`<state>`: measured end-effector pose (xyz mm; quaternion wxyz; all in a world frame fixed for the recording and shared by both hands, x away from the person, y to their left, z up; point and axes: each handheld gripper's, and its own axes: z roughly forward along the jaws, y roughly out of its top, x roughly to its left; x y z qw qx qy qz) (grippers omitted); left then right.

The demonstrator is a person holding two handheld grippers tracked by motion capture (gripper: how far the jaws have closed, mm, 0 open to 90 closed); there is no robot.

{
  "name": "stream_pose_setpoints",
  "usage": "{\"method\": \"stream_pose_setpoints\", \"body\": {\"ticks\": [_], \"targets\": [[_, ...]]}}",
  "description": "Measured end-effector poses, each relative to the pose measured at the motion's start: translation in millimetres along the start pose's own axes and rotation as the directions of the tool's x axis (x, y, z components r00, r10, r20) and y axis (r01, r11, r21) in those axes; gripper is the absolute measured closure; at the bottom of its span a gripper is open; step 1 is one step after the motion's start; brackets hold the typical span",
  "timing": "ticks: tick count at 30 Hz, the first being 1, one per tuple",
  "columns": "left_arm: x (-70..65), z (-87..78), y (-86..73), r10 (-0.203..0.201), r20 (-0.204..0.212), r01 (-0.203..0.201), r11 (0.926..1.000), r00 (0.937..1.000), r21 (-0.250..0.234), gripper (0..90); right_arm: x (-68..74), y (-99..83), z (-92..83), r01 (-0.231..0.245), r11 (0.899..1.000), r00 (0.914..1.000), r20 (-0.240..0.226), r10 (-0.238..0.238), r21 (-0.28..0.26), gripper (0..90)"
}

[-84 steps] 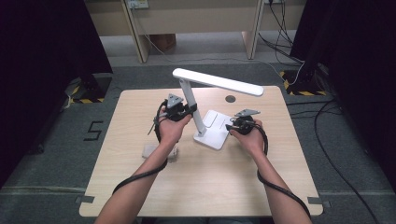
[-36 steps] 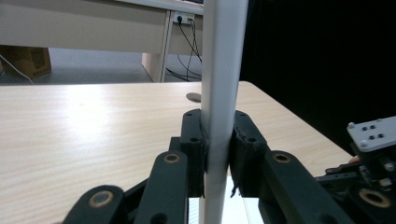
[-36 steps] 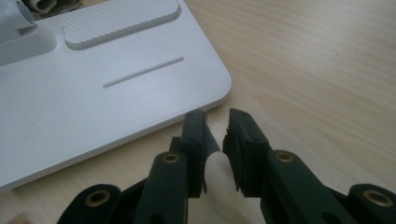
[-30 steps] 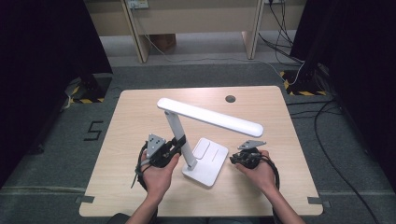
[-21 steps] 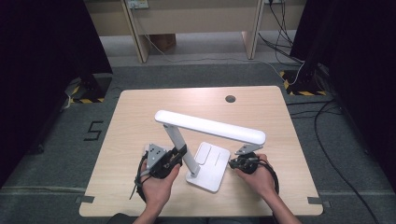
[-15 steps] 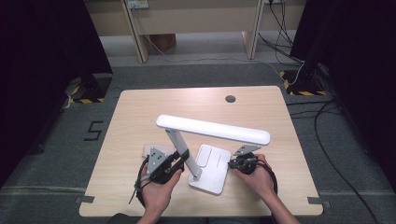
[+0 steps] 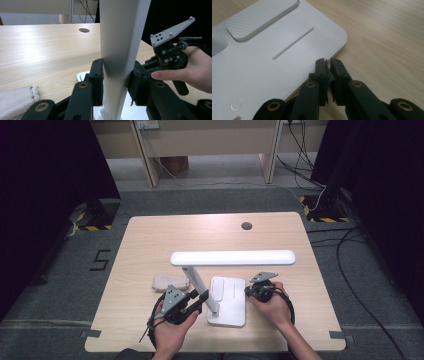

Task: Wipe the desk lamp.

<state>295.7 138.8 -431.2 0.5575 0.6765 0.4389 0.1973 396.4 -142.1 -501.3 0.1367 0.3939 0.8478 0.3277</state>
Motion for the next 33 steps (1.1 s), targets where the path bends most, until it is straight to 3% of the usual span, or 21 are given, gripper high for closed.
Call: {"method": "stream_pose_setpoints", "body": {"ticks": [20,23,25,27,30,32,33], "targets": [[31.8,39.5,20.4,-0.012,-0.057,0.012,0.9999,0.9983,-0.002,69.4,-22.7,33.5,28.7,-0.014,1.000,0.9988,0.048,0.014,0.006,84.3],[34.7,41.2,20.9,-0.019,-0.049,0.018,0.9998,0.9986,-0.008,69.2,-24.6,37.0,31.3,-0.009,1.000,0.9984,0.056,0.009,0.008,82.9],[37.7,40.3,20.9,-0.005,-0.028,0.005,1.0000,0.9996,-0.005,68.3,-26.6,37.4,31.9,-0.017,1.000,0.9984,0.055,0.017,0.006,79.3],[41.5,36.9,20.0,0.033,-0.001,-0.033,0.9994,0.9994,-0.002,62.7,-29.0,36.5,30.6,-0.021,1.000,0.9984,0.053,0.021,0.003,75.0],[47.6,23.5,14.8,0.100,0.050,-0.101,0.9949,0.9937,0.009,44.7,-32.1,33.3,20.2,-0.024,0.999,0.9972,0.070,0.026,-0.024,71.8],[53.1,10.3,8.3,0.149,0.049,-0.150,0.9883,0.9876,0.025,35.0,-37.0,26.5,3.4,-0.022,0.999,0.9956,0.090,0.026,-0.046,69.3],[57.8,4.5,4.4,0.167,0.046,-0.169,0.9849,0.9849,0.039,35.0,-37.0,26.5,3.4,-0.022,0.999,0.9956,0.090,0.026,-0.046,69.3]]}}
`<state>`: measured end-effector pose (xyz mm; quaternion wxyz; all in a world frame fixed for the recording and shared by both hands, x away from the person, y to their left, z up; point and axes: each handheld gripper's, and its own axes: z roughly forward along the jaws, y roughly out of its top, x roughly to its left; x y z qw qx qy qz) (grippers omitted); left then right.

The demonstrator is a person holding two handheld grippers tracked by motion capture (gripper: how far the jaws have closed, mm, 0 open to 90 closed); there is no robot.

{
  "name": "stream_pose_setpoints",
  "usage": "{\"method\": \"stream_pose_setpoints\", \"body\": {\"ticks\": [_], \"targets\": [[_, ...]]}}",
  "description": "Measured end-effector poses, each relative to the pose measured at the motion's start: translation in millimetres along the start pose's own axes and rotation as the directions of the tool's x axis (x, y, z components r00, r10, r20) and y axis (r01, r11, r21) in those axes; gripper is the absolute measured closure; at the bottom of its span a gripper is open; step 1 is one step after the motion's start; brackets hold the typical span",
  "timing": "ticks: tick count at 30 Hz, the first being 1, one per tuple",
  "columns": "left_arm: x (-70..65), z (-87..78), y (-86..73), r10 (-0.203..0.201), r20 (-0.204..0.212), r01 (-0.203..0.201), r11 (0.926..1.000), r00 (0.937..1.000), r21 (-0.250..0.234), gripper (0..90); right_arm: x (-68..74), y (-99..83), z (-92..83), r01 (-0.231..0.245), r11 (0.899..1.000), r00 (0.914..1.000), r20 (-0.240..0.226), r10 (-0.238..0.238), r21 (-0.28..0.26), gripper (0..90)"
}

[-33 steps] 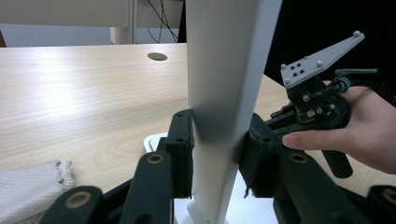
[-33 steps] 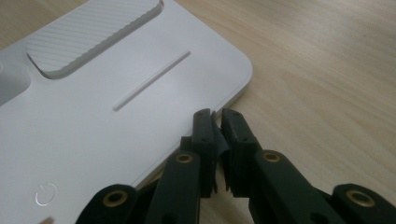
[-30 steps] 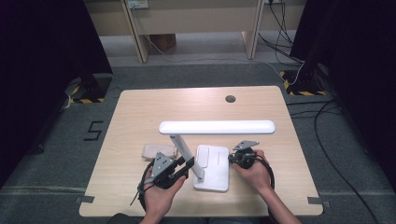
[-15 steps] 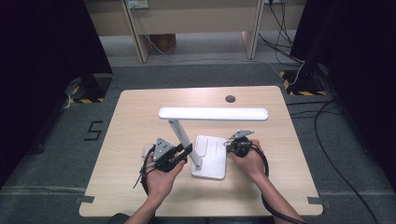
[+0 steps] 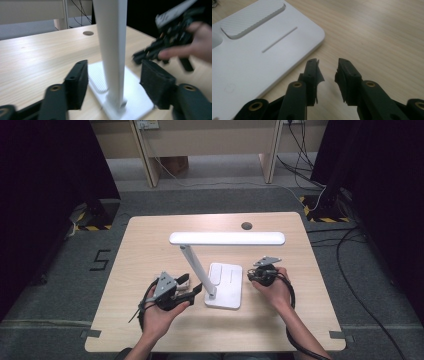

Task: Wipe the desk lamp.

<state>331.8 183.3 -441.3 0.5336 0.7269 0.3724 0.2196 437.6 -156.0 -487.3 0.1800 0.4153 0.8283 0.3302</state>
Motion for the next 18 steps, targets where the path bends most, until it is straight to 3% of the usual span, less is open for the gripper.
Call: {"method": "stream_pose_setpoints", "body": {"ticks": [1,3,4,9,18], "targets": [[5.1,-5.7,-5.1,0.012,-0.006,-0.012,0.9997,0.9999,0.021,32.7,-5.6,-6.9,-13.1,-0.007,1.000,0.9999,0.014,0.007,-0.018,68.3],[17.9,-14.1,-15.7,0.020,-0.038,-0.018,0.9987,0.9991,0.047,32.1,-8.5,-11.3,-19.7,-0.012,1.000,0.9996,0.027,0.013,-0.025,67.9],[25.0,-16.8,-21.0,0.014,-0.052,-0.011,0.9981,0.9986,0.060,32.3,-13.5,-21.0,-31.8,-0.031,0.999,0.9985,0.043,0.033,-0.040,67.3],[56.4,-17.6,-39.8,-0.010,-0.120,0.023,0.9938,0.9927,0.108,33.8,-15.5,-40.3,-51.5,-0.050,0.997,0.9967,0.062,0.053,-0.059,66.5],[94.3,-1.3,-37.5,-0.030,-0.164,0.051,0.9907,0.9859,0.126,33.4,-4.5,-52.2,-61.2,-0.025,0.996,0.9979,0.057,0.030,-0.087,64.7]]}}
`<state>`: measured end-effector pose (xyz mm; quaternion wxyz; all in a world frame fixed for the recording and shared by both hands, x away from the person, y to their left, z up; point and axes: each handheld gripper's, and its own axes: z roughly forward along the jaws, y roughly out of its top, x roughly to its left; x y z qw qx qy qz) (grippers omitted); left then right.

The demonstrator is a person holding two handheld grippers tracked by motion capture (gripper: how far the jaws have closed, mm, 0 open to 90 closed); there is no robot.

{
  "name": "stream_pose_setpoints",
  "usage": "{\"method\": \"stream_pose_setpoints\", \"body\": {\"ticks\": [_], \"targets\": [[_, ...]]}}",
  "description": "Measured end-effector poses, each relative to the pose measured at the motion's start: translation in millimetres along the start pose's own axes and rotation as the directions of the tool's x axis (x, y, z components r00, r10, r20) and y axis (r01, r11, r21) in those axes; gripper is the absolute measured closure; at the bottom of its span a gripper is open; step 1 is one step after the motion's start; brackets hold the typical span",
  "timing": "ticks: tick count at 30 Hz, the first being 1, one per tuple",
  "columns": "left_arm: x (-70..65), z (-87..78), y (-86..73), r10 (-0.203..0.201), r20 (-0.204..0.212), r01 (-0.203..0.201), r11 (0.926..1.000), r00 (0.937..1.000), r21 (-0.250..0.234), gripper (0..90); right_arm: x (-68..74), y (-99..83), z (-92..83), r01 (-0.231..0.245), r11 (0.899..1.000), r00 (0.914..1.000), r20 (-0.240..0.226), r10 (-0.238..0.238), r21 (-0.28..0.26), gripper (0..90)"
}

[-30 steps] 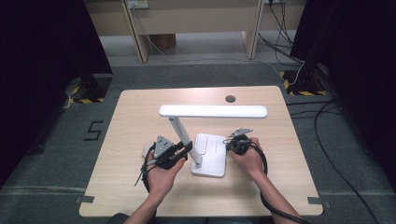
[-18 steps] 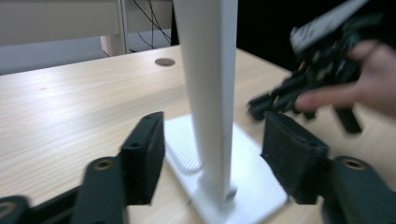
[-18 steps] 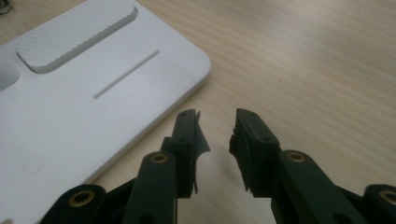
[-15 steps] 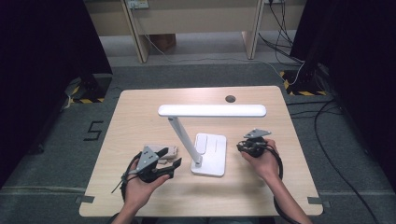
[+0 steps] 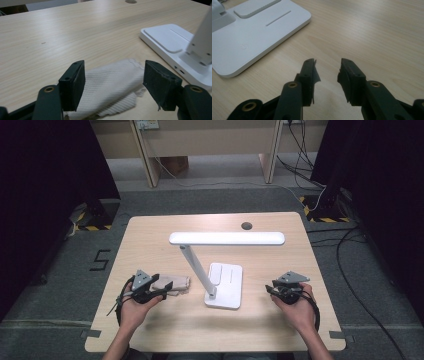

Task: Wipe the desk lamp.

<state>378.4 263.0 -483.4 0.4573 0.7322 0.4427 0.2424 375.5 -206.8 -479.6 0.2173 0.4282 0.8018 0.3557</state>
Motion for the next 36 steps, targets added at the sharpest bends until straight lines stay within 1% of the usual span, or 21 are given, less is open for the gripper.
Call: {"method": "stream_pose_setpoints", "body": {"ticks": [3,7,12,14,15,17,19,22,26,31,34,35,36], "targets": [[8.4,6.8,1.7,-0.006,-0.019,0.006,0.9999,0.9998,0.009,33.8,3.5,-5.0,0.4,0.007,1.000,1.0000,-0.006,-0.007,-0.005,64.3],[15.7,17.2,2.2,-0.004,0.005,0.004,0.9996,1.0000,0.027,34.0,8.0,-10.6,1.8,0.010,1.000,0.9998,-0.018,-0.010,0.004,63.7],[25.6,27.2,2.7,-0.028,0.006,0.028,0.9993,0.9996,0.024,34.2,12.5,-11.2,1.9,0.022,1.000,0.9996,-0.017,-0.021,0.009,63.6],[28.1,29.3,1.8,-0.027,0.002,0.027,0.9992,0.9996,0.030,33.7,15.5,-10.7,1.0,0.027,1.000,0.9995,-0.015,-0.027,0.010,63.5],[28.6,30.4,0.8,-0.029,0.003,0.029,0.9991,0.9996,0.032,33.7,15.5,-10.7,1.0,0.027,1.000,0.9995,-0.015,-0.027,0.010,63.5],[28.7,32.5,-1.9,-0.010,0.012,0.010,0.9987,0.9999,0.051,32.6,16.3,-10.3,0.8,0.026,1.000,0.9996,-0.013,-0.026,0.008,63.5],[29.5,35.7,-5.7,-0.008,0.021,0.007,0.9983,0.9997,0.058,32.1,16.7,-9.9,1.4,0.032,0.999,0.9994,-0.012,-0.031,0.008,63.5],[32.6,39.8,-9.4,-0.027,0.027,0.025,0.9979,0.9993,0.059,31.7,19.0,-9.7,2.1,0.030,1.000,0.9994,-0.017,-0.029,0.009,63.4],[34.4,42.7,-10.2,-0.039,0.042,0.037,0.9975,0.9983,0.060,30.3,21.1,-11.3,4.1,0.030,0.999,0.9991,-0.029,-0.030,0.012,63.1],[33.0,41.5,-13.3,-0.030,0.069,0.024,0.9963,0.9972,0.083,29.7,20.8,-12.3,4.5,0.026,1.000,0.9992,-0.032,-0.025,0.015,62.8],[32.2,40.0,-15.1,-0.032,0.074,0.024,0.9947,0.9968,0.099,29.5,20.9,-12.9,5.2,0.030,0.999,0.9989,-0.036,-0.029,0.018,62.7],[31.7,39.4,-15.9,-0.037,0.072,0.029,0.9938,0.9967,0.107,29.5,21.6,-13.1,5.1,0.027,0.999,0.9991,-0.035,-0.026,0.018,62.6],[30.5,38.1,-16.6,-0.034,0.066,0.026,0.9933,0.9972,0.113,29.5,22.1,-13.1,4.9,0.025,1.000,0.9991,-0.036,-0.024,0.019,62.6]]}}
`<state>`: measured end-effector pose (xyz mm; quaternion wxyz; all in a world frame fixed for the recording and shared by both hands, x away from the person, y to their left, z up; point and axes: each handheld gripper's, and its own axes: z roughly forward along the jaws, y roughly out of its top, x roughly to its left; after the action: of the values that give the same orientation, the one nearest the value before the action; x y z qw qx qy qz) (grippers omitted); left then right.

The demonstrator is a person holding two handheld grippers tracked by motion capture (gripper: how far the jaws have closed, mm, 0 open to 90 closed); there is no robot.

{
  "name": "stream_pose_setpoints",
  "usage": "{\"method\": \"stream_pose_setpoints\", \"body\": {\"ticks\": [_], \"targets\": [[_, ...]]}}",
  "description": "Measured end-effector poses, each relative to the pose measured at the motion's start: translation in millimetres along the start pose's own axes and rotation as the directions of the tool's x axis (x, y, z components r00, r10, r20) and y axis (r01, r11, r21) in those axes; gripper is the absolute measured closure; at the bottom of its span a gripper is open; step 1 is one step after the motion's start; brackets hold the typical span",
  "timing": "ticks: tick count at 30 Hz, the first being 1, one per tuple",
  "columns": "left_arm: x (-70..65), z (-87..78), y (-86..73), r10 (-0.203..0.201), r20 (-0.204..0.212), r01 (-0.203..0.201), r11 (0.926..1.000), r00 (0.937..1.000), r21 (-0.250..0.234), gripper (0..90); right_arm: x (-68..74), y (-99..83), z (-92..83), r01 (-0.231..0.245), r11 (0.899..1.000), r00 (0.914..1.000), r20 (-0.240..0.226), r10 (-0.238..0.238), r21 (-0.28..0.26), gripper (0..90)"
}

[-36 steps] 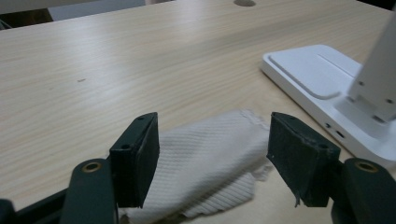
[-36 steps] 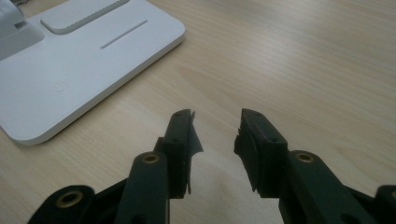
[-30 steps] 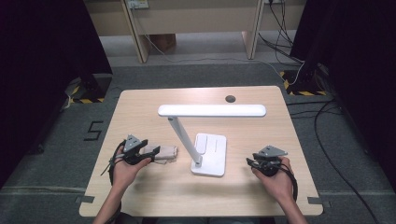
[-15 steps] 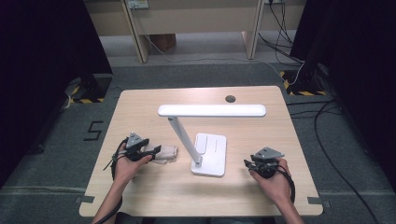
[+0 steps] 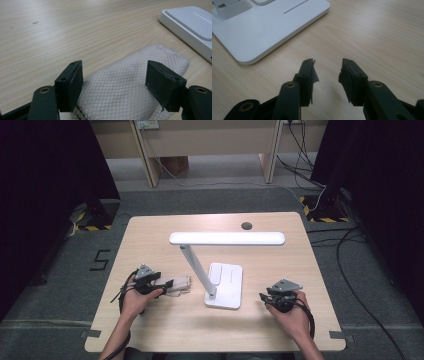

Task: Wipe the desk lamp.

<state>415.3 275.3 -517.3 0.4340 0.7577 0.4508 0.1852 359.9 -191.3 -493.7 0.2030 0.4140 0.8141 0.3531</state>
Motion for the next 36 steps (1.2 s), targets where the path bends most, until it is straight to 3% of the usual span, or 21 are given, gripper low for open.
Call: {"method": "stream_pose_setpoints", "body": {"ticks": [3,10,17,22,28,36], "targets": [[-4.1,-2.1,-0.6,0.021,-0.003,-0.021,0.9998,0.9998,0.004,29.5,0.9,-0.1,-0.6,-0.001,1.000,1.0000,-0.007,0.001,-0.006,62.5],[-1.7,0.6,-3.6,0.015,-0.003,-0.015,0.9998,0.9999,0.011,29.1,1.4,-0.1,-0.2,0.005,1.000,1.0000,-0.007,-0.005,-0.005,62.4],[-5.9,3.8,-3.4,0.057,-0.020,-0.055,0.9961,0.9982,0.068,29.0,1.8,0.2,-0.1,0.006,1.000,0.9999,-0.010,-0.006,-0.005,62.4],[-6.1,4.4,-3.1,0.057,-0.013,-0.056,0.9953,0.9983,0.079,31.0,2.0,0.4,-1.1,0.000,1.000,0.9999,-0.012,0.000,-0.006,62.3],[-9.1,2.6,-4.8,0.045,0.030,-0.047,0.9965,0.9985,0.069,49.0,2.9,0.7,-0.4,0.000,1.000,0.9998,-0.018,0.000,-0.007,62.2],[-13.7,0.7,-6.4,-0.022,0.060,0.018,0.9974,0.9979,0.069,71.9,4.4,0.8,0.3,0.005,1.000,0.9996,-0.027,-0.005,-0.002,62.1]]}}
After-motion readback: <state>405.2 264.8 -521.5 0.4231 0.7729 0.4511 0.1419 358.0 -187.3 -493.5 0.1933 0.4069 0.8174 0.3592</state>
